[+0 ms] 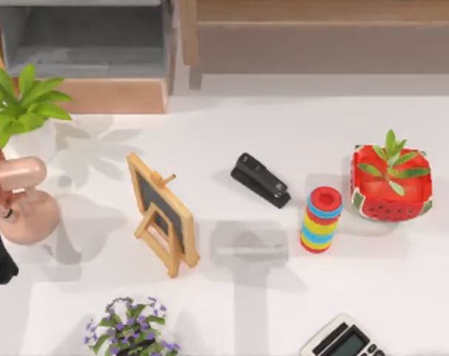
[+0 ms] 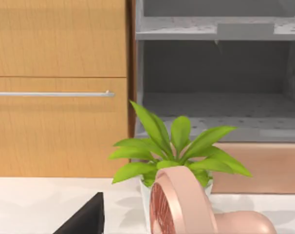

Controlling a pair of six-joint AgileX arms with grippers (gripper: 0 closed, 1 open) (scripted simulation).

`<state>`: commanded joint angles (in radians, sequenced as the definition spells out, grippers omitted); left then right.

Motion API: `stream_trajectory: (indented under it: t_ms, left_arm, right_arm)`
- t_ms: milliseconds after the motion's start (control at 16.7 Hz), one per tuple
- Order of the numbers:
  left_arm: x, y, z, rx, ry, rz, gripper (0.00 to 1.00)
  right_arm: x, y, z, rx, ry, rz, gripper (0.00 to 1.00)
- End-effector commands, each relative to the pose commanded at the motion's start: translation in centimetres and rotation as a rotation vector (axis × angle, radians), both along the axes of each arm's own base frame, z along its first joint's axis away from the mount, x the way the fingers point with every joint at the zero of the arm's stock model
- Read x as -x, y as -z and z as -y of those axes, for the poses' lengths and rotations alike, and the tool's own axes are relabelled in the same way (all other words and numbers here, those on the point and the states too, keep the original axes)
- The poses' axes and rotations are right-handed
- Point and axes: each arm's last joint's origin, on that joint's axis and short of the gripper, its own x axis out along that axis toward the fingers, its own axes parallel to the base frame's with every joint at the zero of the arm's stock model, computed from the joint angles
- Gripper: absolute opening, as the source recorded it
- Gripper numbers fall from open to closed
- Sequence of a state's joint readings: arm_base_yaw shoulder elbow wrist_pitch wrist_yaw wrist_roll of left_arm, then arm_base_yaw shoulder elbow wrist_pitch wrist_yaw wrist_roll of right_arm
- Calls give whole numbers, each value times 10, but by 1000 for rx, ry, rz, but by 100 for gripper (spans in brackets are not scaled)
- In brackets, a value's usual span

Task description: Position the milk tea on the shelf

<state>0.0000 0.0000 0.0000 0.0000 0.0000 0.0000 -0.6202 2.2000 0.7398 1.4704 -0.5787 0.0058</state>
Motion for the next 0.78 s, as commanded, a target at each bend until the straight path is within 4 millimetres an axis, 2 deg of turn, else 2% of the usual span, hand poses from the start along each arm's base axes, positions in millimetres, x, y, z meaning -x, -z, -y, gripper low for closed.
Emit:
stream_trajectory:
  t_ms: [360,600,780]
  left_arm:
    - [0,0,0,0,0,0,100]
    - [0,0,0,0,0,0,100]
    - [0,0,0,0,0,0,100]
  right_arm:
    - [1,-10,1,-2,2,-1,0]
    - [0,-9,1,-3,2,0,0]
    - [-6,-29,4,50,7,65,0]
